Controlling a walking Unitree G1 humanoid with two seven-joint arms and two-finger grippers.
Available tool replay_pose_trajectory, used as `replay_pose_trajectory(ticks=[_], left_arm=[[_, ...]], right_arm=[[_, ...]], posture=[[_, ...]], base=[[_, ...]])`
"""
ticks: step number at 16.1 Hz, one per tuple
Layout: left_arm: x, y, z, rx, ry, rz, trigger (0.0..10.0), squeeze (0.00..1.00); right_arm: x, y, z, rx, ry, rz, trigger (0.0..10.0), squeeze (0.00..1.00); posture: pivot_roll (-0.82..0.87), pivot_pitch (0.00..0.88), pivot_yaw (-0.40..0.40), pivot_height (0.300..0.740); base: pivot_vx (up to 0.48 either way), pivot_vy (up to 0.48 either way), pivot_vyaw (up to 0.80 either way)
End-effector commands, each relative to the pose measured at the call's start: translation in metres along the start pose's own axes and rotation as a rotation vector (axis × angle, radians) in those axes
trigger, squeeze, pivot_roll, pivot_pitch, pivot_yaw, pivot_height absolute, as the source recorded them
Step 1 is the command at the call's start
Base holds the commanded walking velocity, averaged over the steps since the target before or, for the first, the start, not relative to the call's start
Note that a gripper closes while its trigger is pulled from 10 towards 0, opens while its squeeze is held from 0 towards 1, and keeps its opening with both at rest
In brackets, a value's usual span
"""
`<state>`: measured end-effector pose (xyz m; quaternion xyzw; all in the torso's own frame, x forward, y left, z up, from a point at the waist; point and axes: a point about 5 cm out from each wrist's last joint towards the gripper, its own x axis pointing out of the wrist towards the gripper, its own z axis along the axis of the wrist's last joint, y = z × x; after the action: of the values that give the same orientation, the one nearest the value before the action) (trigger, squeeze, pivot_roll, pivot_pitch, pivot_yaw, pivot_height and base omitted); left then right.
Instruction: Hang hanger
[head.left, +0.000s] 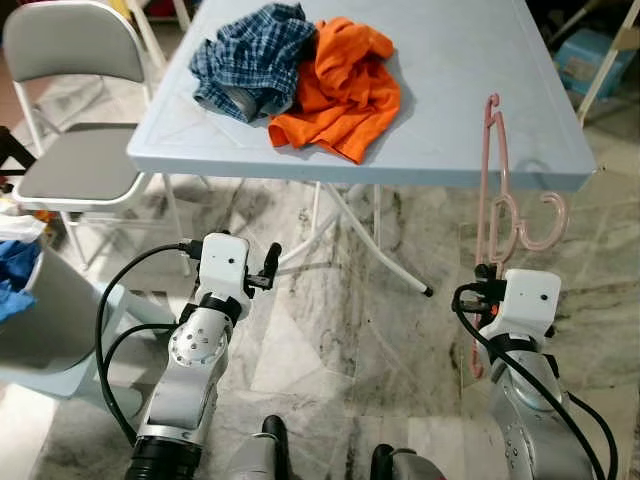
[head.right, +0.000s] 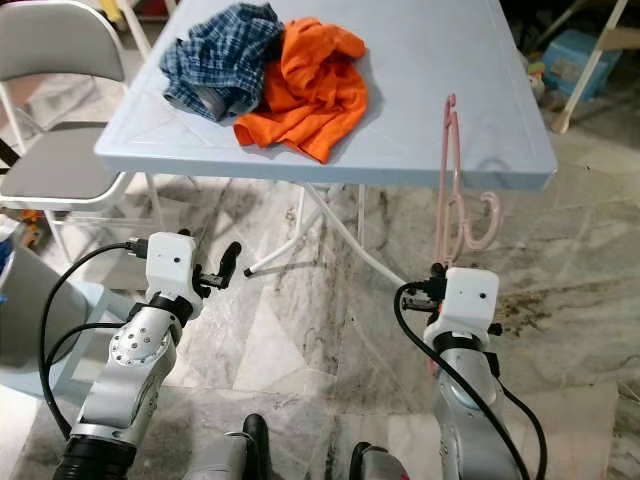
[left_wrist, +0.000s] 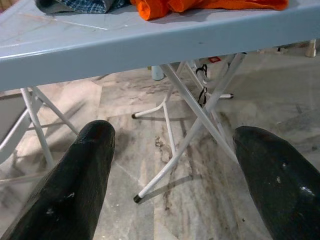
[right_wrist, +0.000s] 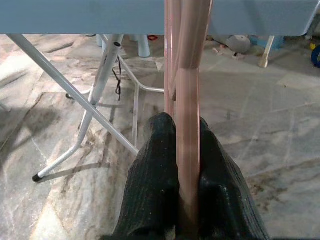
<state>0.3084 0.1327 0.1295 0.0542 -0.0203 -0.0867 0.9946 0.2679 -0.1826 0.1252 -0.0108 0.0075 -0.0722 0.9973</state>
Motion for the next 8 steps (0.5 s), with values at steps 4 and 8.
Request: replay_pose_trajectory(ticks=[4,8], left_arm=[[0.0027,0.0074,-0.0018,-0.007,0.024,0.012,10.0,0.00],[0.0037,0.0057,-0.0010,-0.017,0.024,0.000,10.0,0.00]], right_arm=[[0.0011,0.0005,0.0037,0.013,-0.008,0.000,10.0,0.00],[0.0011,0.0019,0.0043,0.020,-0.008,0.000,10.0,0.00]], posture=[[0.04,0.259,0.066,0.740],[0.04,0.258,0.067,0.740]], base=[[0.000,0.286,-0.80],[0.000,0.313,-0.80]])
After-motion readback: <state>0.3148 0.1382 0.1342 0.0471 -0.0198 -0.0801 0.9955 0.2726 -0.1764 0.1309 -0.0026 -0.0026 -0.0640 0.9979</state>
